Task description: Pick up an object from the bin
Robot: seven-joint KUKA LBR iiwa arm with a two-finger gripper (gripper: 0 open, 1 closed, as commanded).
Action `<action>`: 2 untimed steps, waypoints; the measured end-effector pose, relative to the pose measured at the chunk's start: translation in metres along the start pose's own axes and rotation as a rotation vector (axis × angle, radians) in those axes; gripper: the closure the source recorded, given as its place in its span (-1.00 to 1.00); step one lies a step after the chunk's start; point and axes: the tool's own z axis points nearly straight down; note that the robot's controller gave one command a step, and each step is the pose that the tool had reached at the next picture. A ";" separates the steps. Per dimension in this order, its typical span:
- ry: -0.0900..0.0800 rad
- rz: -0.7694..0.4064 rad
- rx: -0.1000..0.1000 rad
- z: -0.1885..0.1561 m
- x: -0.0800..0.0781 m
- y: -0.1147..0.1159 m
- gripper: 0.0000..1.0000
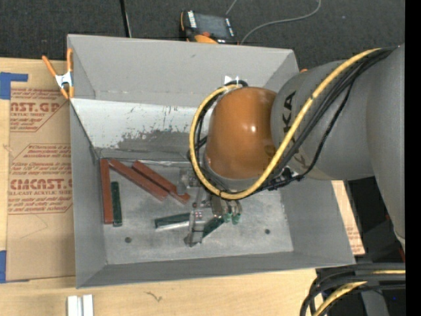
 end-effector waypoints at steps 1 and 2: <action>0.001 0.202 0.000 0.109 -0.003 -0.013 -1.00; -0.005 -0.146 0.003 0.071 -0.041 -0.053 -1.00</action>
Offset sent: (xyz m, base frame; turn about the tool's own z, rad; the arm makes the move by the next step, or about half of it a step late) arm 0.0040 -0.0142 -0.1069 0.2030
